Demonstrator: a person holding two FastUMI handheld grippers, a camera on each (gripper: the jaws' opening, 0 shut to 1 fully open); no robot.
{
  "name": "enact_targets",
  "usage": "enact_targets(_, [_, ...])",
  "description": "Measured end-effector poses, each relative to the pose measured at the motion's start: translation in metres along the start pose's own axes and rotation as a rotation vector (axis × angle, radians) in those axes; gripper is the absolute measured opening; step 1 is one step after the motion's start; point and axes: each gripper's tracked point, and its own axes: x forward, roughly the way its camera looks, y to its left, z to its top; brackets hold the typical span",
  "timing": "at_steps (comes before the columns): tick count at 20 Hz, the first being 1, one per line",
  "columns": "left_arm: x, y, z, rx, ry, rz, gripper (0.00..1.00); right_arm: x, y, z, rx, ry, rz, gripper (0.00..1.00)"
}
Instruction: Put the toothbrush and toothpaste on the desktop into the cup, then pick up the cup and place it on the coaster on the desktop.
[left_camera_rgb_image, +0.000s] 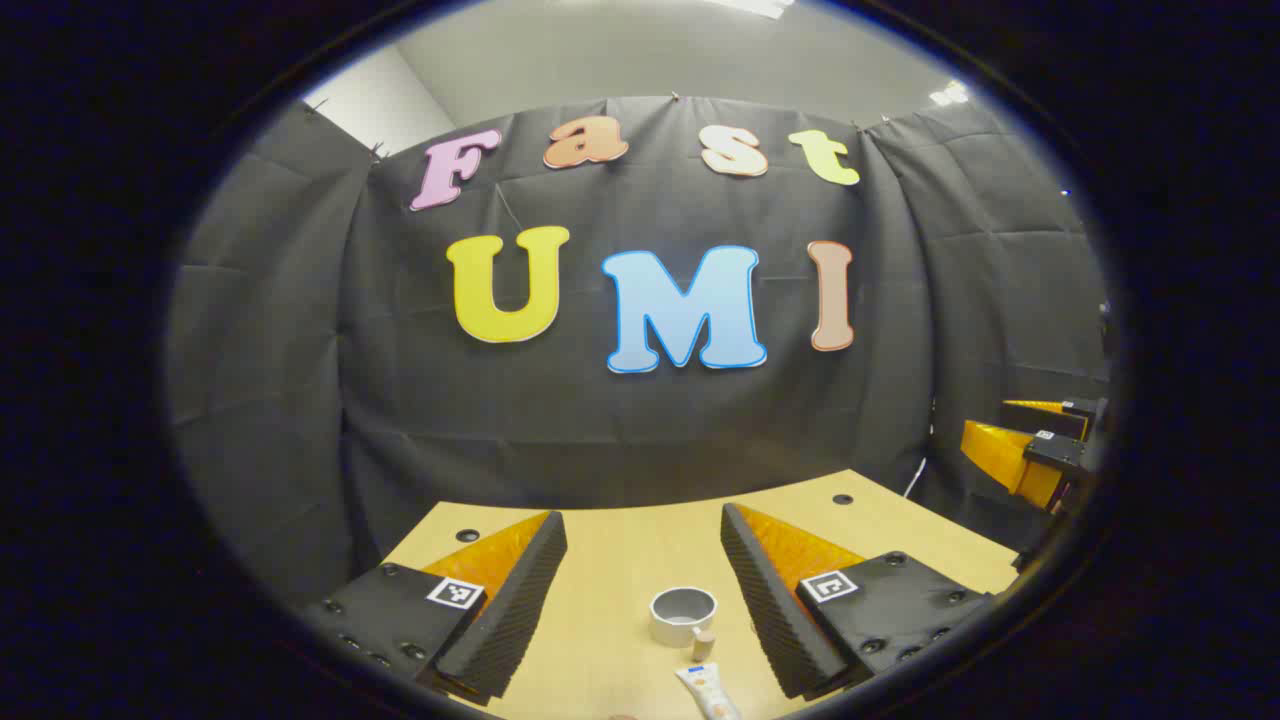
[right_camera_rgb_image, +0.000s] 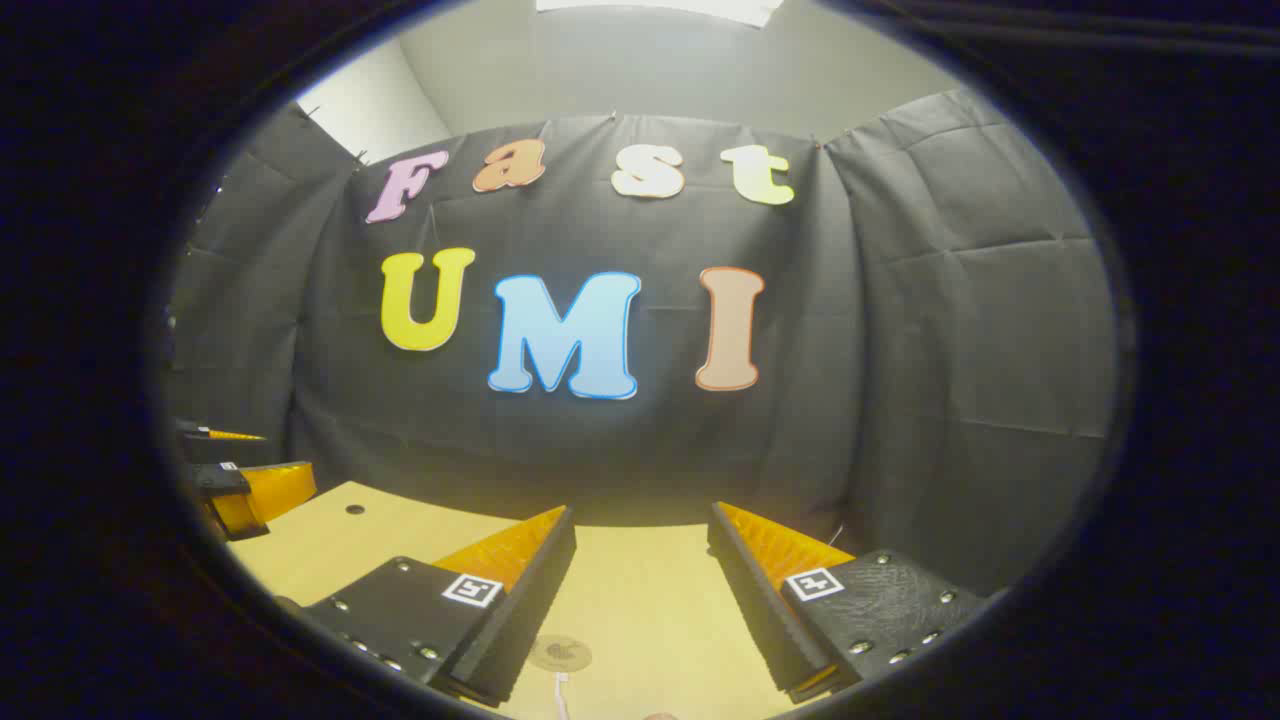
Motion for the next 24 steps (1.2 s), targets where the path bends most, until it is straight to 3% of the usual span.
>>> enact_targets(18, [0.033,-0.029,0.003,0.016,0.021,0.008,1.0,0.032,0.009,-0.022,-0.002,0.093,0.092,0.88])
enact_targets(24, [0.038,-0.034,-0.025,0.004,0.096,0.011,1.0,0.036,0.015,-0.045,-0.015,0.173,0.121,0.88])
